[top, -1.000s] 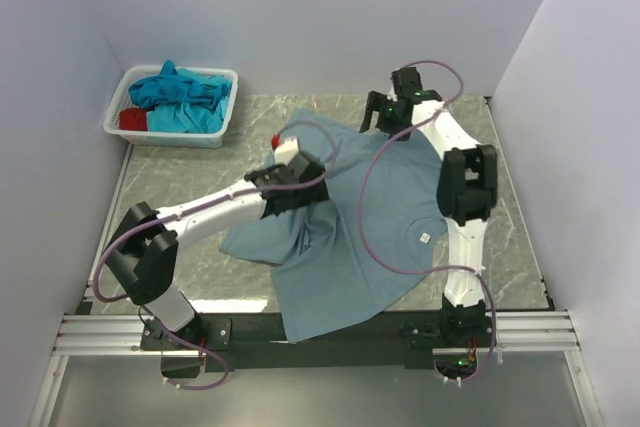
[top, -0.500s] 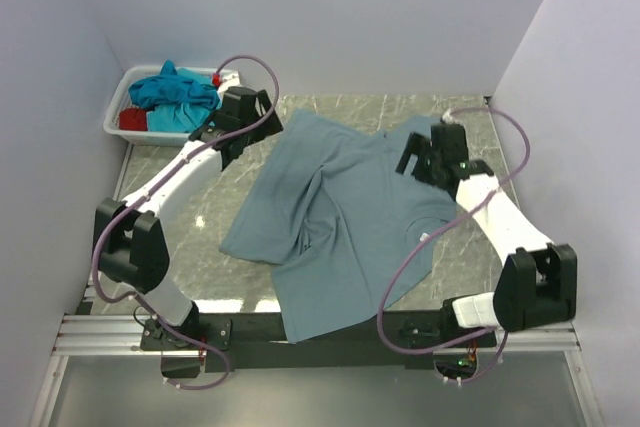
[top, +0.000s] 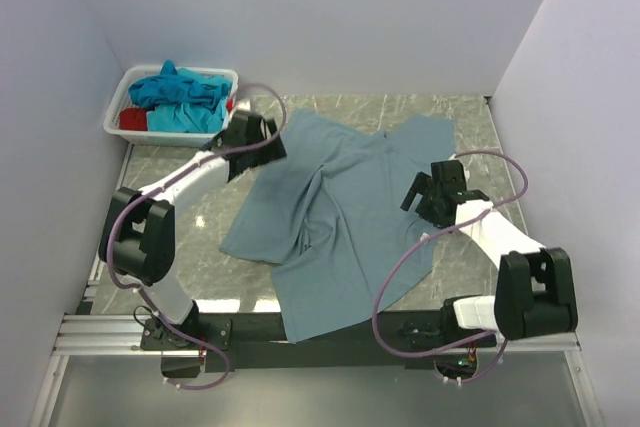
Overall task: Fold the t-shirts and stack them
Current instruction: Flatten the tshirt out
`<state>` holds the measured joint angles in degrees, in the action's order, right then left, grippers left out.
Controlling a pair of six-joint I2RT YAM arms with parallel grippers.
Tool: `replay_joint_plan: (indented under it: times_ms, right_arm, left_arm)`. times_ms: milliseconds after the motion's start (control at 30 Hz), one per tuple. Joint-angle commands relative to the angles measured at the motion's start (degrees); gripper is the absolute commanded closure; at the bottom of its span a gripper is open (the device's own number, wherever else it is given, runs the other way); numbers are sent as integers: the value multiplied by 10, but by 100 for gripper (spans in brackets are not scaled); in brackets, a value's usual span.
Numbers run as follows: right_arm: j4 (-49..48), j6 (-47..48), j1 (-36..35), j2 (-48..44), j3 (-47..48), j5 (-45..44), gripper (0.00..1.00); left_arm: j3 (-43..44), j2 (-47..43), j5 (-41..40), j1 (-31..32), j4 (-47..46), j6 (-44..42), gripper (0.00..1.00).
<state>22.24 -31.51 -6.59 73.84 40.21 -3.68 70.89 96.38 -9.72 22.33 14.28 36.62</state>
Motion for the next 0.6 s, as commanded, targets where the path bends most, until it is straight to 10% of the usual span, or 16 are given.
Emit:
replay_joint_plan:
  times_ms: [0,567]
  right_arm:
    - [-18,-3,18,49,29,-3,0]
    - [87,39,58,334,328,35,0]
  left_arm:
    - [-68,-51,63,3,-38,27,1]
    - [-125,23,93,15,-2,59,1]
